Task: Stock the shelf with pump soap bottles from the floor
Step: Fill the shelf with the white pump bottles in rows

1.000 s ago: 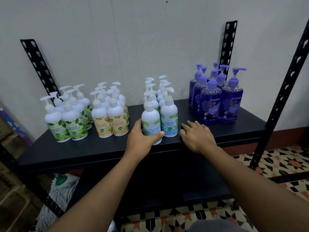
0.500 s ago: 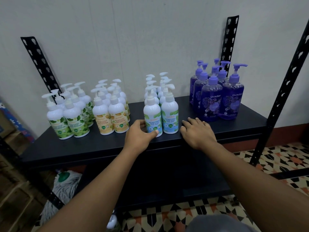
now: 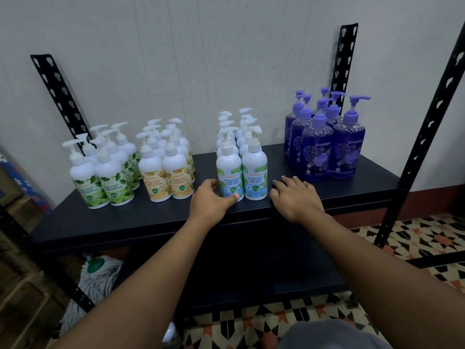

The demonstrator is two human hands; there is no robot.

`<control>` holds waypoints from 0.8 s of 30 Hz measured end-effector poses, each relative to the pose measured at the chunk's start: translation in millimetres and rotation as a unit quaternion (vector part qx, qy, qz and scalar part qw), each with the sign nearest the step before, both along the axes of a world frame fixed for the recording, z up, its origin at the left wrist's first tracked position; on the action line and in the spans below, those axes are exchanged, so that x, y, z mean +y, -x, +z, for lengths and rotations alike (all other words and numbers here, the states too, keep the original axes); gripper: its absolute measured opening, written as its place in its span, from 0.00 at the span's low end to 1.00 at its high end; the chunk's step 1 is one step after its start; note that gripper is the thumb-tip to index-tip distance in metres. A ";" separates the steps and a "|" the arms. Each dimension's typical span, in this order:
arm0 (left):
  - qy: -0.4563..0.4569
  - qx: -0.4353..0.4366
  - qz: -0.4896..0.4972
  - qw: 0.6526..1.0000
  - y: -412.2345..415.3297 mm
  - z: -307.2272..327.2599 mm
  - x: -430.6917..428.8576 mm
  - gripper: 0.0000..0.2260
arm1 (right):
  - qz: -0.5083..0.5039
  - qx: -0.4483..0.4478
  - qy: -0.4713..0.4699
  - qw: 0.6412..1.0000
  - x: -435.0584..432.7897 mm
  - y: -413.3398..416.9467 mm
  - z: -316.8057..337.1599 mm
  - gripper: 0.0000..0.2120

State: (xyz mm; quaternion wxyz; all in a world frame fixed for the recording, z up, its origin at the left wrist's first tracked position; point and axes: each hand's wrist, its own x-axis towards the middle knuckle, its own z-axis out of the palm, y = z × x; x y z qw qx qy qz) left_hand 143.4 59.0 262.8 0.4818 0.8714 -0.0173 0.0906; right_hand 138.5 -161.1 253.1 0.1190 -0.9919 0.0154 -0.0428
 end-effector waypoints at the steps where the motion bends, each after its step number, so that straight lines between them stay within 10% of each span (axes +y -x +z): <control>1: 0.007 0.006 -0.004 1.000 3.1 -0.1 0.4 0.37 | 0.000 0.000 -0.003 1.000 -0.4 0.5 0.2 0.27; 5: -0.004 0.011 -0.017 1.000 27.7 -1.0 6.3 0.41 | -0.014 -0.010 -0.031 0.999 6.2 13.8 -0.9 0.26; 12: 0.011 -0.029 0.006 0.999 108.9 -17.4 57.2 0.17 | 0.004 -0.096 -0.238 0.967 52.9 95.7 -6.4 0.12; 24: 0.056 0.092 0.182 0.977 223.1 -102.5 198.9 0.09 | 0.192 0.111 -0.322 0.921 189.7 161.3 -47.5 0.07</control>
